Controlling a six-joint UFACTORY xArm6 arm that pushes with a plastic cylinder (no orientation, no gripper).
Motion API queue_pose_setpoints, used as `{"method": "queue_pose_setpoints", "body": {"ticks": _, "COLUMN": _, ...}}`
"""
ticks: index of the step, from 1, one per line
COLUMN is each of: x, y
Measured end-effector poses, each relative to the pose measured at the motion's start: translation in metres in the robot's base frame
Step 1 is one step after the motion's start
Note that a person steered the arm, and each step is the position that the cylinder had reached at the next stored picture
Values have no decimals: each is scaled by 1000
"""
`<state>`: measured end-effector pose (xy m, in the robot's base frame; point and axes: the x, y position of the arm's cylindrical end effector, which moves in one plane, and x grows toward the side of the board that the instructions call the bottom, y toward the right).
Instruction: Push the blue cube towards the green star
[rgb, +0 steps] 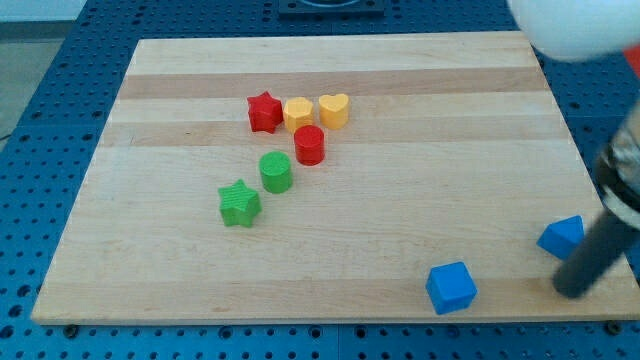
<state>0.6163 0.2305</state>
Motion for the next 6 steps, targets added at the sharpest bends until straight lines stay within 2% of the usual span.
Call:
{"method": "queue_pose_setpoints", "body": {"ticks": 4, "x": 3, "y": -26}}
{"method": "queue_pose_setpoints", "body": {"ticks": 6, "x": 2, "y": -98}}
